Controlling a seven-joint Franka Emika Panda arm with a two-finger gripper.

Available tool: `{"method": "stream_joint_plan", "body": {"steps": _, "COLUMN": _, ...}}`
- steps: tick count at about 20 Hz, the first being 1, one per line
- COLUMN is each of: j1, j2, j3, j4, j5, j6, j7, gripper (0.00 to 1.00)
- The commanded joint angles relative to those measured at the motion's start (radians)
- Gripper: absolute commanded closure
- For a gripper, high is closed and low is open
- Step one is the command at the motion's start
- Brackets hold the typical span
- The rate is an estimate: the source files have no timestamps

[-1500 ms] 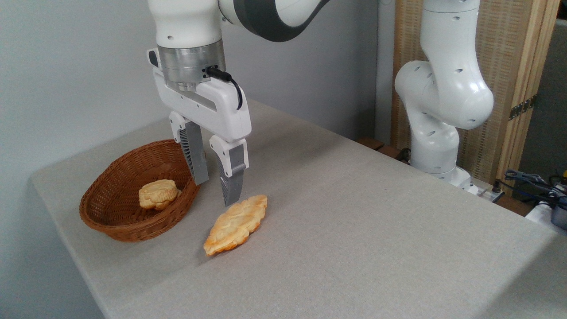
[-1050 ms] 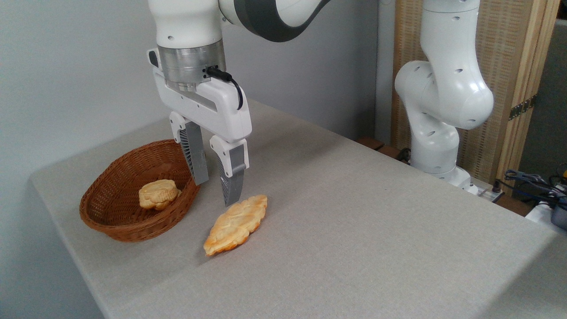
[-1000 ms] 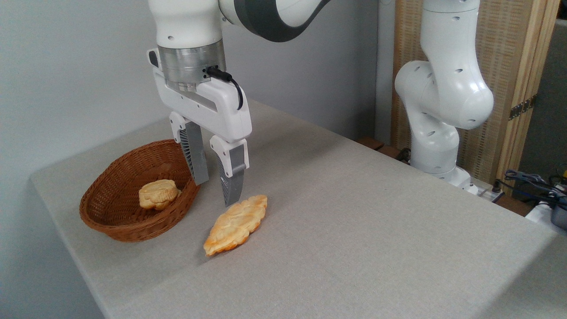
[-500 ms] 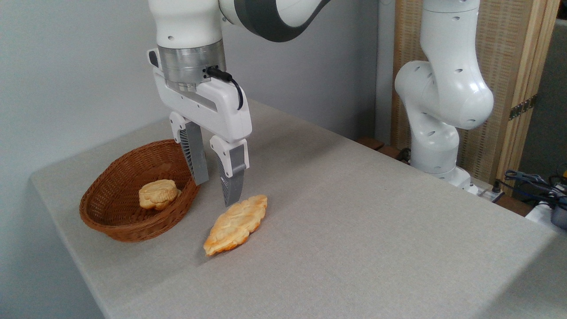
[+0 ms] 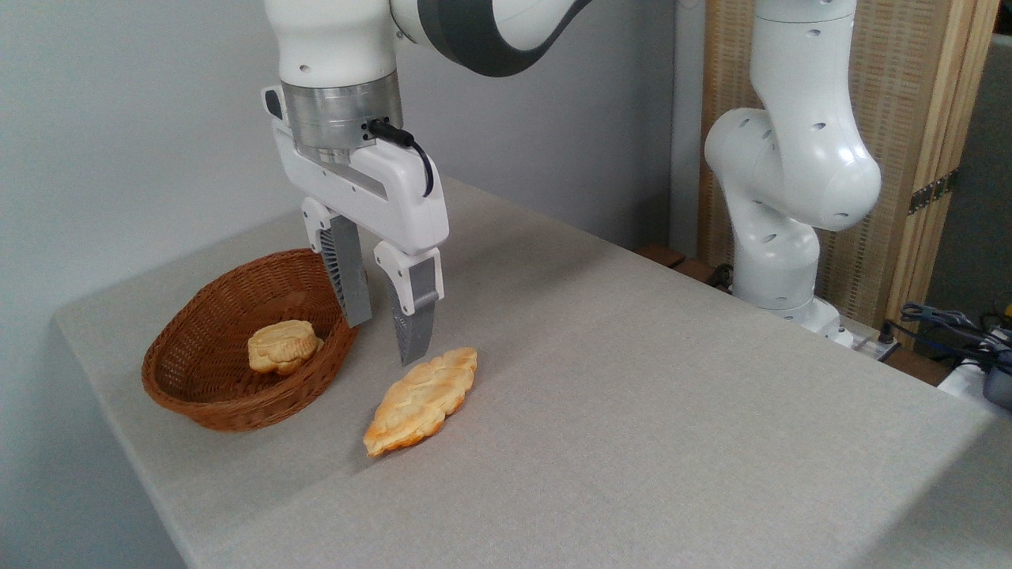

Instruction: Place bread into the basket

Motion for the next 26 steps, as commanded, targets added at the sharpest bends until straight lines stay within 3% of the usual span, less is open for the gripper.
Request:
{"method": "stream_joint_plan", "body": {"steps": 1, "j1": -0.018, "j2": 0.001, "j3": 0.003, "j4": -0.001, "j5": -0.019, "j6": -0.049, "j7": -0.002, "gripper": 0.0}}
{"method": "stream_joint_plan", "body": {"steps": 5, "j1": -0.05, "j2": 0.03, "j3": -0.013, "j4": -0.022, "j5": -0.102, "j6": -0.023, "j7": -0.109, "gripper": 0.0}}
{"method": "stream_joint_plan", "body": {"steps": 8, "j1": -0.078, "j2": 0.043, "j3": -0.024, "j4": -0.077, "j5": -0.121, "j6": 0.016, "j7": -0.158, "gripper": 0.0}}
{"method": "stream_joint_plan", "body": {"steps": 12, "j1": -0.083, "j2": 0.04, "j3": -0.023, "j4": -0.162, "j5": -0.108, "j6": 0.049, "j7": -0.161, "gripper": 0.0}}
{"method": "stream_joint_plan", "body": {"steps": 15, "j1": -0.078, "j2": 0.038, "j3": -0.02, "j4": -0.174, "j5": -0.067, "j6": 0.06, "j7": -0.16, "gripper": 0.0}}
{"method": "stream_joint_plan", "body": {"steps": 18, "j1": -0.074, "j2": 0.041, "j3": -0.017, "j4": -0.211, "j5": -0.042, "j6": 0.141, "j7": -0.157, "gripper": 0.0}}
{"method": "stream_joint_plan", "body": {"steps": 26, "j1": -0.074, "j2": 0.058, "j3": -0.015, "j4": -0.245, "j5": -0.039, "j6": 0.182, "j7": -0.152, "gripper": 0.0}}
